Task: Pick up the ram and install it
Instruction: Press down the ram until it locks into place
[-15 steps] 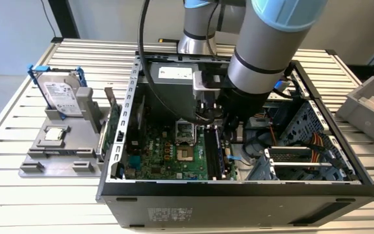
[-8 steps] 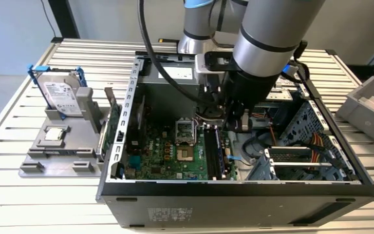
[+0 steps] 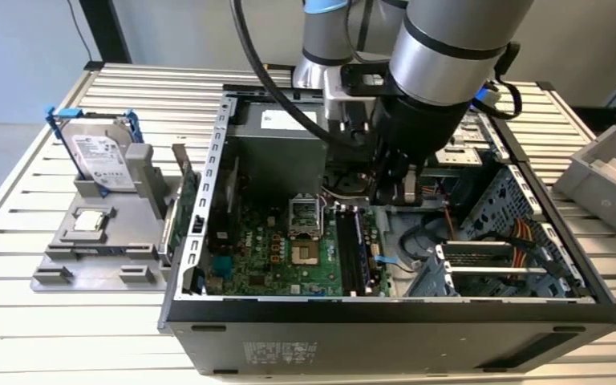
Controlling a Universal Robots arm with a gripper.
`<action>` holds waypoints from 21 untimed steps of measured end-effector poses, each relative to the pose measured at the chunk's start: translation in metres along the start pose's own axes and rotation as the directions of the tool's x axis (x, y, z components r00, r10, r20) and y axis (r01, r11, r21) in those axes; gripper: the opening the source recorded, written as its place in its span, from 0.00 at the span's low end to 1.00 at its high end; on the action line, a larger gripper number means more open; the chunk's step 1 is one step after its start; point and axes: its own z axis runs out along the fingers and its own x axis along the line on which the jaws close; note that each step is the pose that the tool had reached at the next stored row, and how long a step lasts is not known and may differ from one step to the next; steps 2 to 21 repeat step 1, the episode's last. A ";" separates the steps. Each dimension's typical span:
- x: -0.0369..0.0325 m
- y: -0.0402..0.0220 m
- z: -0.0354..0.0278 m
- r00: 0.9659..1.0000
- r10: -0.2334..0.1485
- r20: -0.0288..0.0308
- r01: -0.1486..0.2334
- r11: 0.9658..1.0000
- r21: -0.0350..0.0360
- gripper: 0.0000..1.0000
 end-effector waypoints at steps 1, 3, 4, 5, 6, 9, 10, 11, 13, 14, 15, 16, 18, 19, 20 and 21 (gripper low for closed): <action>0.0000 0.0000 0.0000 1.000 0.000 0.000 0.000 1.000 0.000 0.00; 0.0000 0.0000 0.0000 1.000 0.000 0.000 0.000 1.000 0.000 0.00; 0.0000 0.0000 0.0000 1.000 0.000 0.000 0.000 1.000 0.000 0.00; 0.0000 0.0000 0.0000 1.000 0.000 0.000 0.000 1.000 0.000 0.00; 0.0000 0.0000 0.0000 1.000 0.000 0.000 0.000 1.000 0.000 0.00; 0.0000 0.0000 0.0000 1.000 0.000 0.000 0.000 1.000 0.000 0.00; 0.0000 0.0000 0.0000 1.000 0.000 0.000 0.000 1.000 0.000 0.00; 0.0000 0.0000 0.0000 1.000 0.000 0.000 0.000 1.000 0.000 0.00; 0.0000 0.0000 0.0000 1.000 0.000 0.000 0.000 1.000 0.000 0.00; 0.0000 0.0000 0.0000 1.000 0.000 0.000 0.000 1.000 0.000 0.00; 0.0000 0.0000 0.0000 1.000 0.000 0.000 0.000 1.000 0.000 0.00; 0.0000 0.0000 0.0000 1.000 0.000 0.000 0.000 1.000 0.000 0.00; 0.0000 0.0000 0.0000 1.000 0.000 0.000 0.000 1.000 0.000 0.00; 0.0000 0.0000 0.0000 1.000 0.000 0.000 0.000 1.000 0.000 0.00; 0.0000 0.0000 0.0000 1.000 0.000 0.000 0.000 1.000 0.000 0.00; 0.0000 0.0000 0.0000 1.000 0.000 0.000 0.000 1.000 0.000 0.00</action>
